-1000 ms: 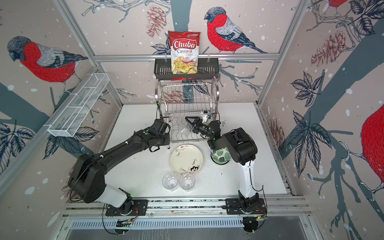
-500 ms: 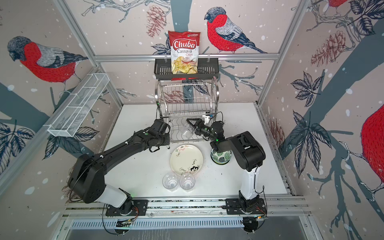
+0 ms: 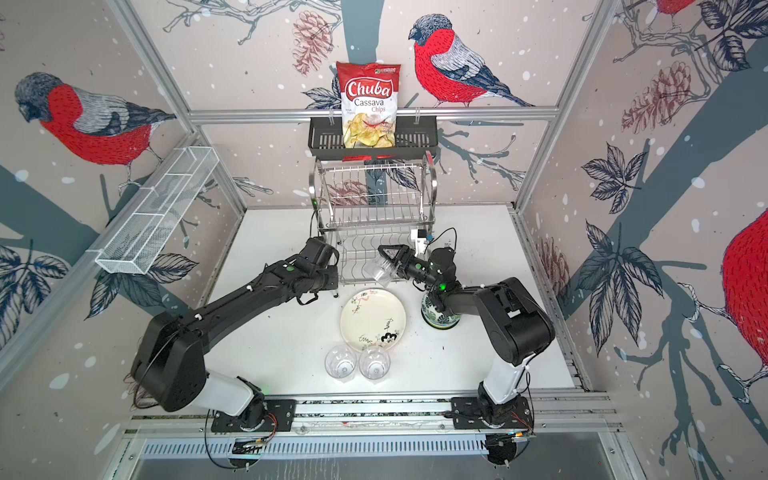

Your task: Unload the mixed dishes from the dish rack

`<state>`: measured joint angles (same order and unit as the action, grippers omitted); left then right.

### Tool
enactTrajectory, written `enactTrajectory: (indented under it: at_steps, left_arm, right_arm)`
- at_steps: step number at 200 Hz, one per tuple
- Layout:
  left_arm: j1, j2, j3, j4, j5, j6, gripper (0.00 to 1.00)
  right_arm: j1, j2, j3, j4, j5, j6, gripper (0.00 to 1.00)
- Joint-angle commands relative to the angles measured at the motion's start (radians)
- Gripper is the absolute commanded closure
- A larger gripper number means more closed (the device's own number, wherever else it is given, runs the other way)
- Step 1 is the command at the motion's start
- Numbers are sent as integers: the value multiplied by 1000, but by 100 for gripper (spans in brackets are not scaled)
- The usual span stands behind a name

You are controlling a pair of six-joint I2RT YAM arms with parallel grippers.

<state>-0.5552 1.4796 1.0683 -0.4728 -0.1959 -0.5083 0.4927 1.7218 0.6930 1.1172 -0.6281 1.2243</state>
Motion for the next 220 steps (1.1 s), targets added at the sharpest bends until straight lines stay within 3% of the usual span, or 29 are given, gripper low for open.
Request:
enactTrajectory:
  at_steps: [1, 53, 93, 162, 220]
  left_arm:
    - [0, -15, 10, 47, -29, 5, 100]
    - [0, -20, 9, 40, -16, -1, 100]
    - [0, -74, 6, 28, 15, 0, 87]
    - [0, -223, -50, 2, 51, -10, 69]
    - [-4, -294, -65, -7, 81, -18, 67]
  right_arm:
    - [9, -44, -30, 4, 22, -36, 87]
    - [18, -200, -118, -124, 70, -107, 87]
    - [18, -311, -156, -252, 110, -163, 87]
    - [39, -431, -252, -269, 151, -130, 88]
    - [87, -532, -267, -354, 237, -156, 88]
